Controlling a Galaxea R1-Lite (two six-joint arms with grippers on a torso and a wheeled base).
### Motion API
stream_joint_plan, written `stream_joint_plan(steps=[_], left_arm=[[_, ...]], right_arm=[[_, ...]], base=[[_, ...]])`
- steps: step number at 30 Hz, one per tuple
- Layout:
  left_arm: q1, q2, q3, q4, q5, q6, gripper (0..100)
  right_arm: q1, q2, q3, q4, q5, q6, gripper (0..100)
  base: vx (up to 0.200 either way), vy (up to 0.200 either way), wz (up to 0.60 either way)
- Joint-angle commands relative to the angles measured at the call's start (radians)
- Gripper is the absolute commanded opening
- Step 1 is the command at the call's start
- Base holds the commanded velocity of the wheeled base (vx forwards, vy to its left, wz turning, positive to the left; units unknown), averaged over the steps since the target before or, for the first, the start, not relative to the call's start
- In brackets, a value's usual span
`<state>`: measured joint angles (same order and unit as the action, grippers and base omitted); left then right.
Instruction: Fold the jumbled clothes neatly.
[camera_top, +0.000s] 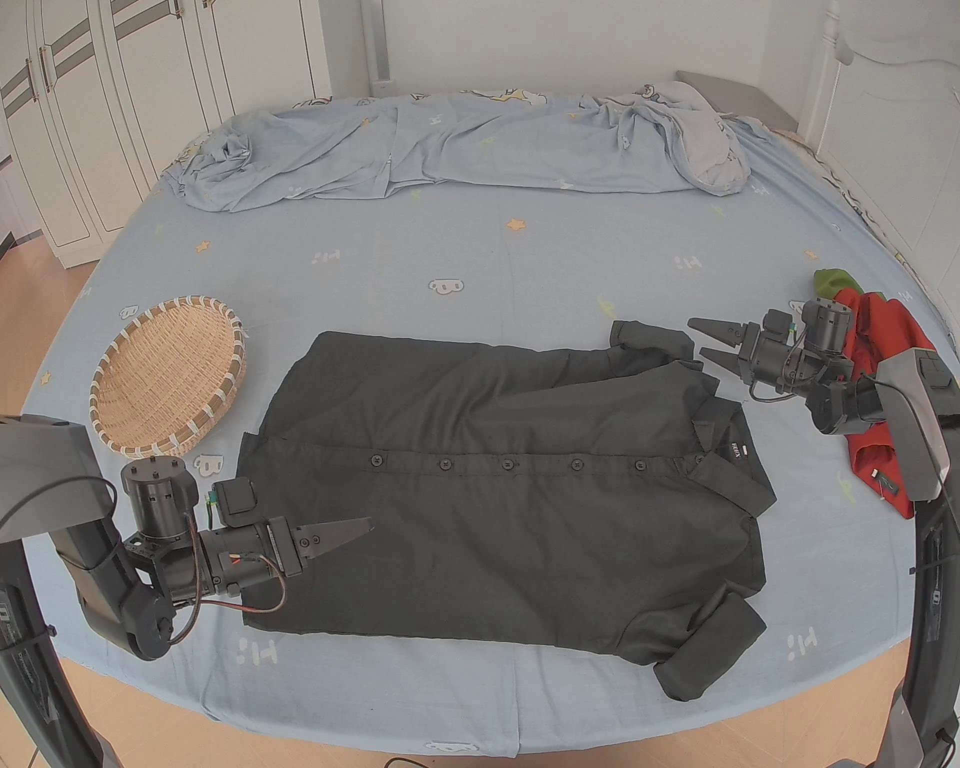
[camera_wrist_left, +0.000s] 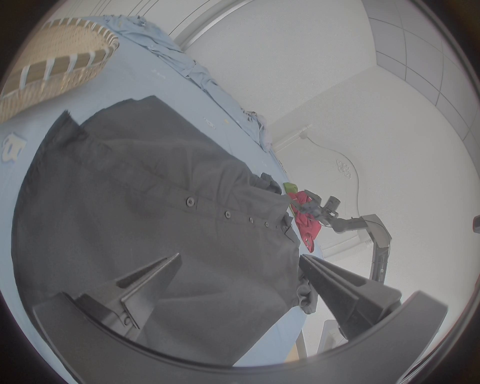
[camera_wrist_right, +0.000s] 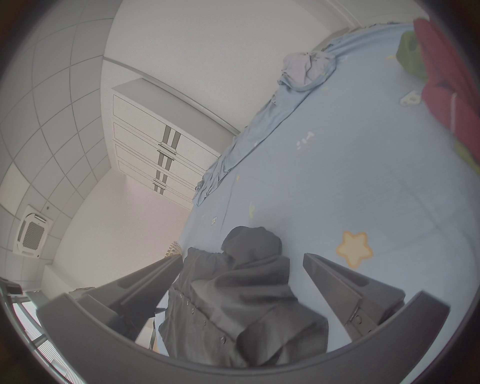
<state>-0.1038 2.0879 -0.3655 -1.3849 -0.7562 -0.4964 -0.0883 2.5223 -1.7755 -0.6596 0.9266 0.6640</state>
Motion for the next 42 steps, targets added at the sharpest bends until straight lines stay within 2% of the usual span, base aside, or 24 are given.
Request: stream_joint_plan(steps=[1, 9, 10, 21, 27, 34, 38, 42], left_arm=[[0.0, 0.026, 0.022, -0.02, 0.0, -0.001, 100], [0.001, 0.024, 0.027, -0.045, 0.001, -0.002, 100], [0.001, 0.023, 0.027, -0.045, 0.001, -0.002, 100], [-0.002, 0.023, 0.034, -0.063, 0.001, -0.002, 100], [0.0, 0.026, 0.04, -0.075, 0.001, -0.002, 100], [0.0, 0.026, 0.034, -0.077, 0.001, -0.002, 100], [0.0, 0.024, 0.03, -0.077, 0.001, -0.002, 100], [0.0, 0.024, 0.031, -0.079, 0.001, -0.002, 100]], right_arm=[[0.021, 0.093, -0.124, 0.02, 0.0, 0.042, 100], [0.044, 0.151, -0.219, 0.067, -0.002, 0.043, 100], [0.044, 0.156, -0.224, 0.069, -0.002, 0.043, 0], [0.055, 0.168, -0.224, 0.067, -0.011, 0.043, 0], [0.039, 0.138, -0.224, 0.026, -0.058, 0.045, 0], [0.038, 0.099, -0.224, -0.092, -0.14, 0.072, 0], [0.061, 0.102, -0.224, -0.198, -0.18, 0.143, 0], [0.098, 0.116, -0.224, -0.218, -0.209, 0.154, 0]], base=[[0.0, 0.0, 0.0], [0.0, 0.0, 0.0], [0.0, 0.0, 0.0], [0.0, 0.0, 0.0], [0.0, 0.0, 0.0], [0.0, 0.0, 0.0], [0.0, 0.0, 0.0], [0.0, 0.0, 0.0]])
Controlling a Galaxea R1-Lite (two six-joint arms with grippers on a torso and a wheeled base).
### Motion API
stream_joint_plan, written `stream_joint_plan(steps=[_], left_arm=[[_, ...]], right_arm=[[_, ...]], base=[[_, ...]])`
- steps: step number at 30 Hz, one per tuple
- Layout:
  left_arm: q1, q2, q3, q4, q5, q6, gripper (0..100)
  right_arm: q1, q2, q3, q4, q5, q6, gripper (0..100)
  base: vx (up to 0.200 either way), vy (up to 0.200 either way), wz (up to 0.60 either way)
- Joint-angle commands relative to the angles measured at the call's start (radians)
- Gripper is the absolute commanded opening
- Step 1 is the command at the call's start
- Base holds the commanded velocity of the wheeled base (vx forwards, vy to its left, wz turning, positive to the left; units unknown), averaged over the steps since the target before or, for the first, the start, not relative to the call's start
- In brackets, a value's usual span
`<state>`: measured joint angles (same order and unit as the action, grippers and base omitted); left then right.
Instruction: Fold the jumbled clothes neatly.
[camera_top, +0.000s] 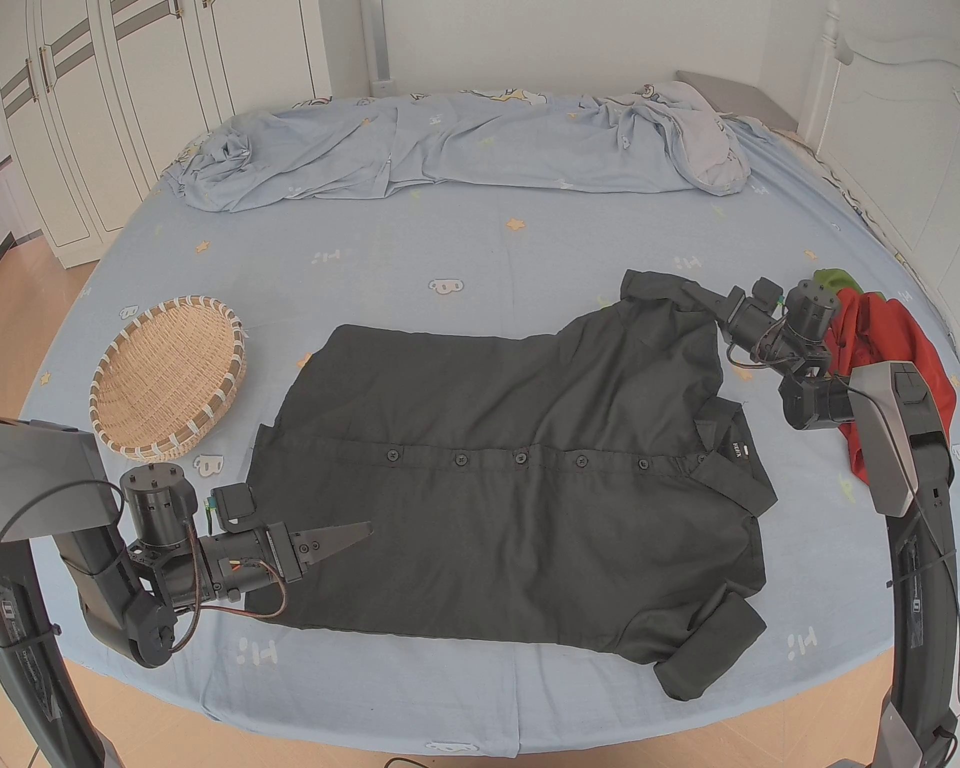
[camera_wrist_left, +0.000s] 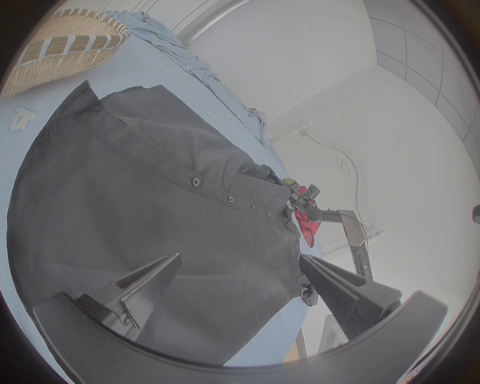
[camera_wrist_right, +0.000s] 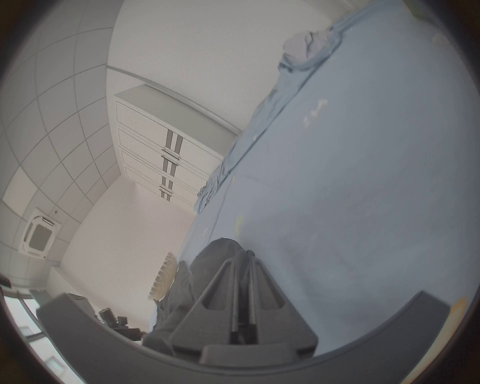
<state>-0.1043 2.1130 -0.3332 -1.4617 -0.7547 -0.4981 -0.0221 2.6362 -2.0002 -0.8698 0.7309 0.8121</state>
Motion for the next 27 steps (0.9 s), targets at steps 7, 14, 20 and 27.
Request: stream_joint_plan(steps=[7, 14, 20, 27], left_arm=[[0.003, 0.002, 0.013, -0.028, 0.0, 0.0, 100], [0.006, 0.001, 0.02, -0.029, 0.0, 0.0, 100], [0.005, -0.008, 0.02, -0.029, 0.001, 0.0, 100], [0.011, -0.005, 0.022, -0.062, 0.001, 0.0, 100]], right_arm=[[0.071, 0.024, 0.0, -0.008, -0.022, -0.011, 100], [0.065, 0.015, 0.0, -0.006, -0.036, -0.013, 100], [-0.005, -0.048, 0.0, -0.008, -0.037, -0.016, 100], [-0.108, -0.136, 0.0, -0.005, -0.042, -0.018, 100]], base=[[0.0, 0.0, 0.0], [0.0, 0.0, 0.0], [0.0, 0.0, 0.0], [0.0, 0.0, 0.0]])
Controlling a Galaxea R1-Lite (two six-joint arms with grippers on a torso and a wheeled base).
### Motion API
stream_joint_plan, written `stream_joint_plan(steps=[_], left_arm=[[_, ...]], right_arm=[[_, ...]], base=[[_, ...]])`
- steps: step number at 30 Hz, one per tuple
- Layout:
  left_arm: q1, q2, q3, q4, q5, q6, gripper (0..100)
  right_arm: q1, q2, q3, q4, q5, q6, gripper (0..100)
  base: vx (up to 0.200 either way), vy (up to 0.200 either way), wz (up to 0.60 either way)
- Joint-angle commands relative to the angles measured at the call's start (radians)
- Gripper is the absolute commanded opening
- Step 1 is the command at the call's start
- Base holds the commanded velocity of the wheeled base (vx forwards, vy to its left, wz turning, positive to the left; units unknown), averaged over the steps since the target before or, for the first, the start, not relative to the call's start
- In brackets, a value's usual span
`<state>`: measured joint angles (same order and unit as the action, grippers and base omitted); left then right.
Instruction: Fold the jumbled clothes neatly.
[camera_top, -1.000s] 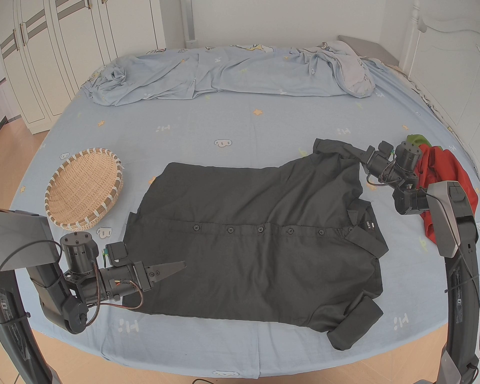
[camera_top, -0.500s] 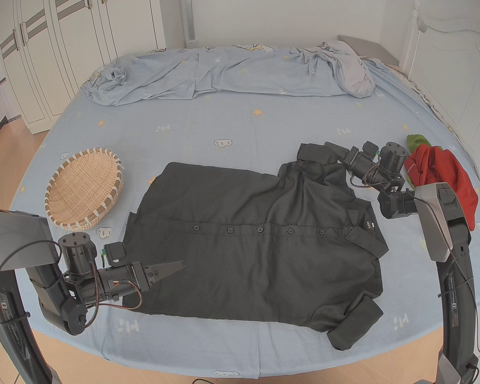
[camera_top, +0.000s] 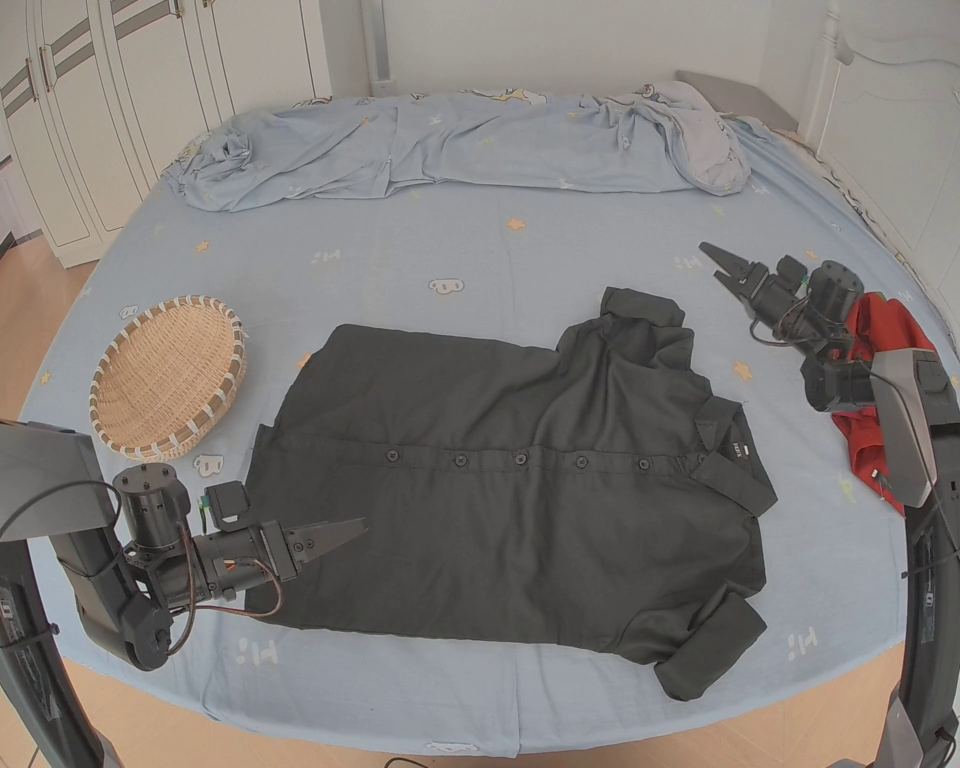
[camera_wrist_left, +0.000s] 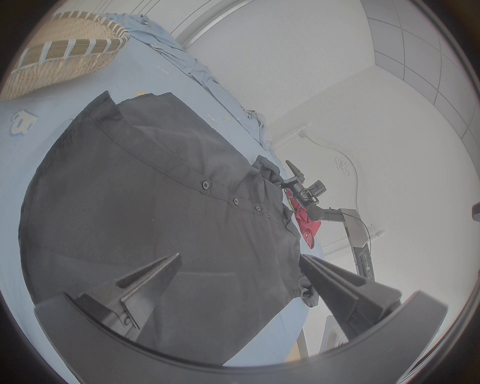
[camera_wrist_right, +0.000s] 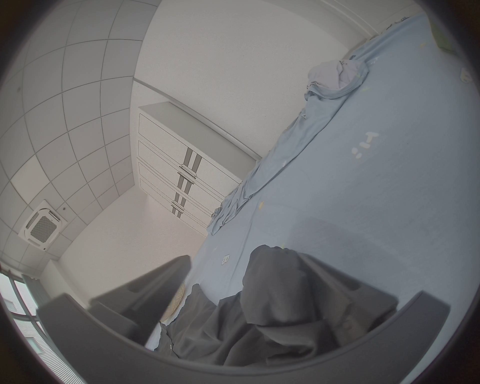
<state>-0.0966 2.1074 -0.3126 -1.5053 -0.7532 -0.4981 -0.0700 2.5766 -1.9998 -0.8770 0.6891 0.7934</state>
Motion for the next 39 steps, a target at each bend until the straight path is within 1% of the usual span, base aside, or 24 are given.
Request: stream_joint_plan(steps=[1, 2, 4, 6, 7, 9, 10, 12, 13, 14, 15, 17, 18, 20, 21, 22, 23, 25, 26, 29, 33, 36, 39], left_arm=[[0.003, 0.0, 0.003, -0.024, 0.002, 0.0, 100], [0.003, -0.001, 0.003, -0.029, 0.003, 0.0, 100], [0.003, -0.009, 0.013, -0.03, 0.003, 0.0, 100], [0.003, -0.02, 0.015, -0.03, 0.003, 0.001, 100], [0.003, -0.026, 0.018, -0.03, 0.003, 0.001, 100], [0.003, -0.035, 0.023, -0.03, 0.003, 0.001, 100], [0.003, -0.037, 0.023, -0.03, 0.003, 0.001, 100], [0.001, -0.06, 0.035, -0.03, 0.002, 0.001, 100], [0.001, -0.06, 0.035, -0.03, 0.002, 0.001, 100], [0.0, -0.086, 0.058, -0.03, 0.002, 0.004, 100], [0.0, -0.089, 0.061, -0.03, 0.002, 0.004, 100], [0.001, -0.104, 0.081, -0.03, 0.002, 0.004, 100], [0.001, -0.109, 0.092, -0.03, 0.002, 0.006, 100], [0.003, -0.107, 0.112, -0.03, 0.002, 0.007, 100], [0.003, -0.104, 0.121, -0.03, 0.002, 0.009, 100], [0.003, -0.104, 0.121, -0.03, 0.002, 0.009, 100], [0.008, -0.099, 0.136, -0.036, 0.002, 0.01, 100], [0.018, -0.098, 0.147, -0.042, 0.002, 0.01, 100], [0.034, -0.096, 0.158, -0.058, -0.002, 0.01, 100], [0.048, -0.09, 0.165, -0.065, -0.003, 0.01, 100], [0.051, -0.07, 0.173, -0.065, -0.003, 0.01, 100], [0.051, -0.058, 0.174, -0.065, -0.003, 0.01, 100], [0.051, -0.057, 0.176, -0.065, -0.005, 0.01, 100]], right_arm=[[-0.074, -0.093, 0.0, 0.006, 0.001, 0.009, 100], [-0.088, -0.119, 0.003, 0.012, 0.003, 0.018, 100], [-0.106, -0.187, 0.102, 0.049, 0.01, 0.041, 100], [-0.108, -0.25, 0.188, 0.099, 0.013, 0.036, 100], [-0.108, -0.289, 0.257, 0.133, 0.015, 0.026, 100], [-0.105, -0.365, 0.389, 0.179, 0.016, -0.034, 100], [-0.103, -0.375, 0.409, 0.185, 0.016, -0.043, 100], [-0.096, -0.47, 0.593, 0.273, 0.039, -0.138, 100], [-0.096, -0.47, 0.593, 0.273, 0.039, -0.138, 100], [-0.099, -0.546, 0.754, 0.337, 0.064, -0.249, 100], [-0.1, -0.55, 0.77, 0.34, 0.066, -0.261, 100], [-0.108, -0.576, 0.855, 0.352, 0.086, -0.312, 100], [-0.111, -0.59, 0.909, 0.354, 0.109, -0.332, 100], [-0.125, -0.602, 0.97, 0.354, 0.156, -0.345, 100], [-0.131, -0.608, 0.995, 0.354, 0.178, -0.349, 100], [-0.131, -0.608, 0.998, 0.354, 0.181, -0.349, 100], [-0.14, -0.613, 1.041, 0.346, 0.194, -0.355, 100], [-0.148, -0.615, 1.058, 0.346, 0.197, -0.368, 100], [-0.155, -0.618, 1.076, 0.351, 0.201, -0.392, 100], [-0.165, -0.61, 1.104, 0.352, 0.202, -0.425, 100], [-0.186, -0.593, 1.109, 0.354, 0.217, -0.428, 100], [-0.192, -0.57, 1.104, 0.352, 0.253, -0.428, 100], [-0.194, -0.55, 1.102, 0.352, 0.257, -0.43, 100]], base=[[0.0, 0.0, 0.0], [0.0, 0.0, 0.0], [0.0, 0.0, 0.0], [0.0, 0.0, 0.0], [0.0, 0.0, 0.0], [0.0, 0.0, 0.0], [0.0, 0.0, 0.0], [0.0, 0.0, 0.0], [0.0, 0.0, 0.0], [0.0, 0.0, 0.0], [0.0, 0.0, 0.0], [0.0, 0.0, 0.0], [0.0, 0.0, 0.0], [0.0, 0.0, 0.0], [0.0, 0.0, 0.0], [0.0, 0.0, 0.0], [0.0, 0.0, 0.0], [0.0, 0.0, 0.0], [0.0, 0.0, 0.0], [0.0, 0.0, 0.0], [0.0, 0.0, 0.0], [0.0, 0.0, 0.0], [0.0, 0.0, 0.0]])
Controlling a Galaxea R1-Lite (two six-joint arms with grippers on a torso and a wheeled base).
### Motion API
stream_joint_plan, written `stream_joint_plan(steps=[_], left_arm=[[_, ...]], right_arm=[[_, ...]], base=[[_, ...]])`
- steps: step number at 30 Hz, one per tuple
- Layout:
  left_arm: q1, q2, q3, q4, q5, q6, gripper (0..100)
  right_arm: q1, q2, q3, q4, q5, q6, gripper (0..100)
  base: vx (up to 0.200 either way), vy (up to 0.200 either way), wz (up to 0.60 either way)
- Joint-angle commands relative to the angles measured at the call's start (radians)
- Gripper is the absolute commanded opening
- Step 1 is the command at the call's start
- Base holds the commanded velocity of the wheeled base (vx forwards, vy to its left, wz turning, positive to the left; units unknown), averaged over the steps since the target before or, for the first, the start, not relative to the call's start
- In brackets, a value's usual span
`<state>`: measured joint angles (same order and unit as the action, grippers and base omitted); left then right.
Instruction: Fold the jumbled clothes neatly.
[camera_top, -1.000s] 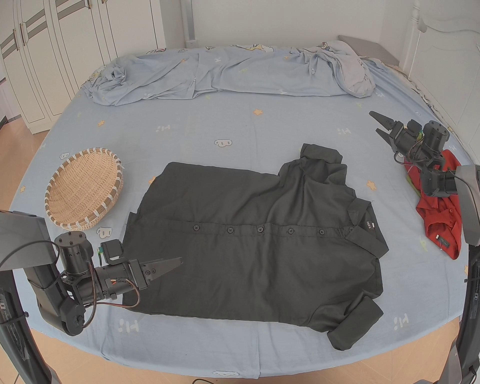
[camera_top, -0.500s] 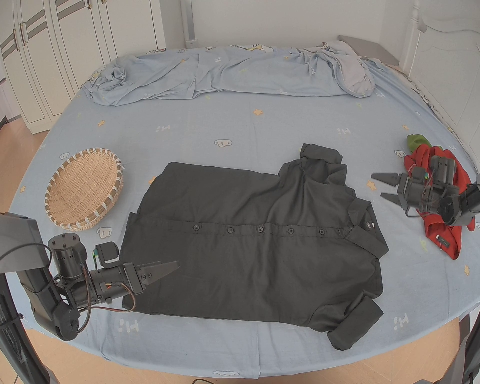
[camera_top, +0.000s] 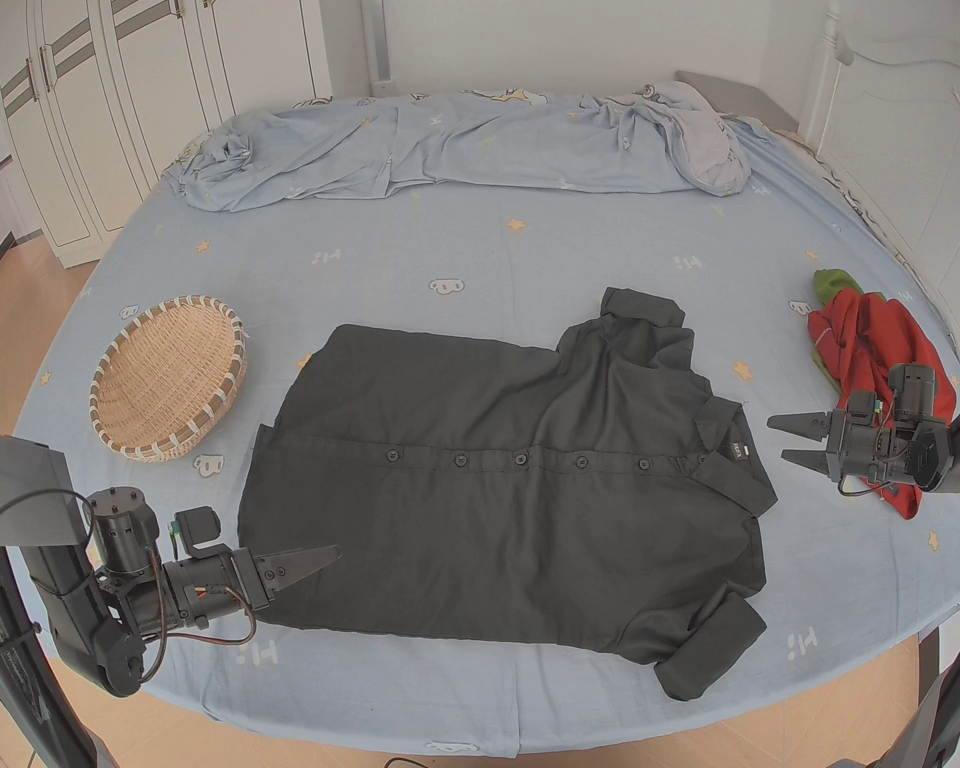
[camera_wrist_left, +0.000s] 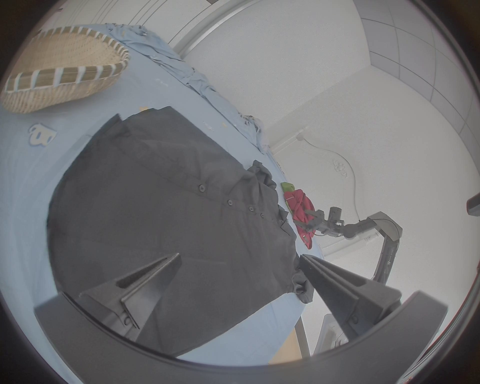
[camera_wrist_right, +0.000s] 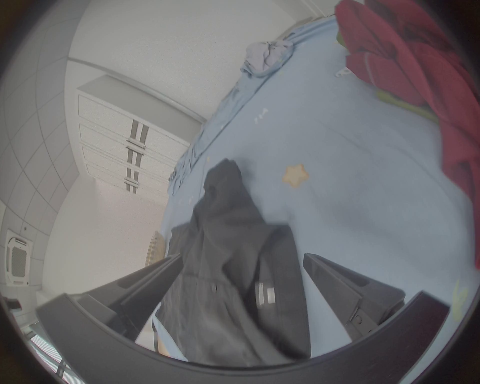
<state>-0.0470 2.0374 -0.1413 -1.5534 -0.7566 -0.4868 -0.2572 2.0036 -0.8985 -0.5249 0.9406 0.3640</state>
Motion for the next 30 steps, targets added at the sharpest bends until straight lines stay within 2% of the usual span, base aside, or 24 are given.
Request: stream_joint_plan(steps=[1, 7, 12, 20, 30], left_arm=[[0.001, 0.013, 0.003, -0.017, -0.001, -0.001, 100], [0.001, 0.012, 0.003, -0.017, -0.001, -0.001, 100], [-0.001, 0.012, 0.003, -0.017, -0.003, -0.001, 100], [0.001, 0.012, 0.003, -0.017, -0.003, -0.001, 100], [0.001, 0.009, 0.002, -0.017, -0.003, -0.001, 100]], right_arm=[[-0.005, 0.034, -0.002, -0.001, 0.009, 0.0, 100], [0.001, 0.099, -0.028, -0.014, 0.02, 0.0, 100], [0.001, 0.156, -0.08, -0.02, 0.072, 0.001, 100], [0.026, 0.193, -0.16, -0.01, 0.075, 0.026, 100], [0.072, 0.239, -0.181, -0.02, 0.073, 0.052, 100]], base=[[0.0, 0.0, 0.0], [0.0, 0.0, 0.0], [0.0, 0.0, 0.0], [0.0, 0.0, 0.0], [0.0, 0.0, 0.0]])
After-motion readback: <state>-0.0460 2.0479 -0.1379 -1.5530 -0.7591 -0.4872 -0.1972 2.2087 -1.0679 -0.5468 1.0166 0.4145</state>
